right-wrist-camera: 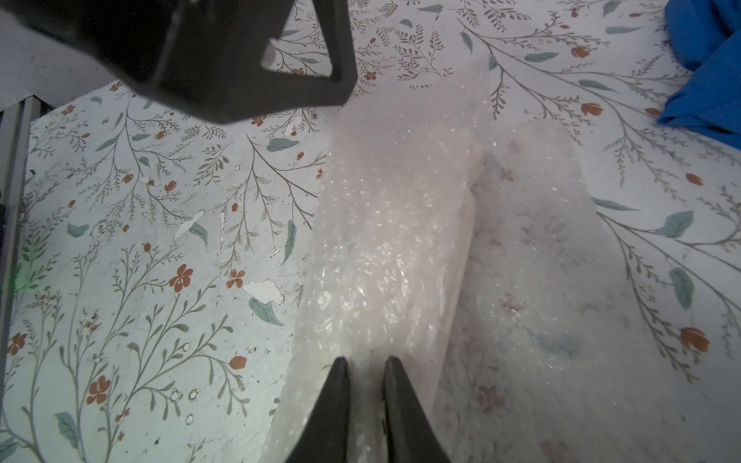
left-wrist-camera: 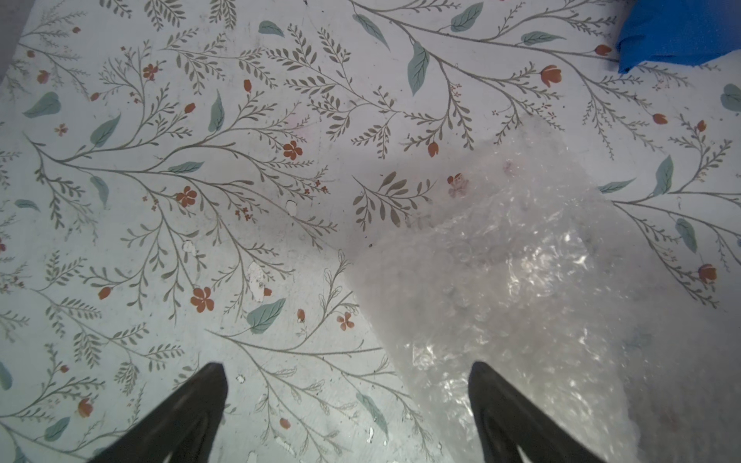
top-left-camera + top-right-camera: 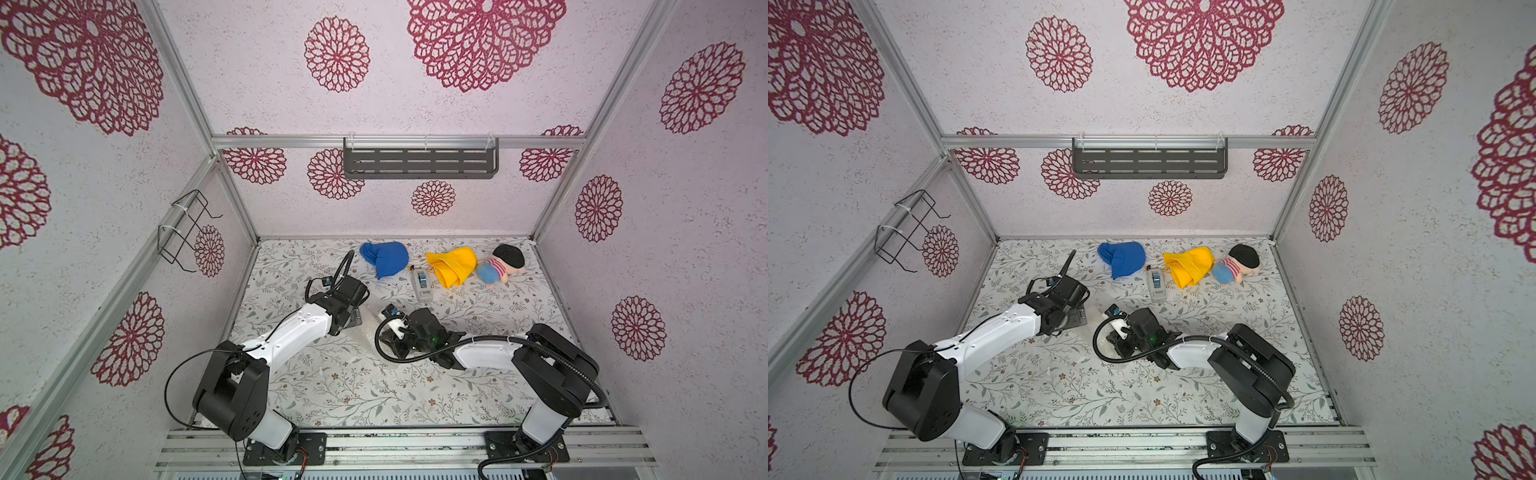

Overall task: Wrap vases in bubble wrap
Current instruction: Wrap the vase in bubble wrap.

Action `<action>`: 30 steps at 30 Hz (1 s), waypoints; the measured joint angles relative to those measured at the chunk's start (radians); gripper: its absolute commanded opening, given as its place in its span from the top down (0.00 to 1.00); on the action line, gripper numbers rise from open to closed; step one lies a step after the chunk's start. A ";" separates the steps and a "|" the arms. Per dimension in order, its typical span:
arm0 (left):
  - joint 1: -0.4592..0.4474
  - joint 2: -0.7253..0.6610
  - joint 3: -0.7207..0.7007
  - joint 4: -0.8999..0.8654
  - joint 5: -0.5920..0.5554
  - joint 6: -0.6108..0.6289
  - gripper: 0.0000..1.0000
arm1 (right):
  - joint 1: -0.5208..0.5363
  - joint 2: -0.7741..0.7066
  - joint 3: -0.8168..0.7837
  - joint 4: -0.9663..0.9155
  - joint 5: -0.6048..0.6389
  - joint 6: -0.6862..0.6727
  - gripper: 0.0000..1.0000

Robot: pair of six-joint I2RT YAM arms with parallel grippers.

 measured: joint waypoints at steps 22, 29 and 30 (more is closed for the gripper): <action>0.014 0.169 0.159 0.056 0.051 0.121 0.02 | -0.021 -0.001 -0.066 0.116 0.002 0.157 0.83; 0.016 0.209 0.180 0.061 0.076 0.143 0.03 | -0.023 0.000 -0.077 0.132 0.006 0.212 0.81; 0.016 0.222 0.184 0.064 0.079 0.146 0.03 | -0.023 0.000 -0.077 0.131 0.006 0.212 0.81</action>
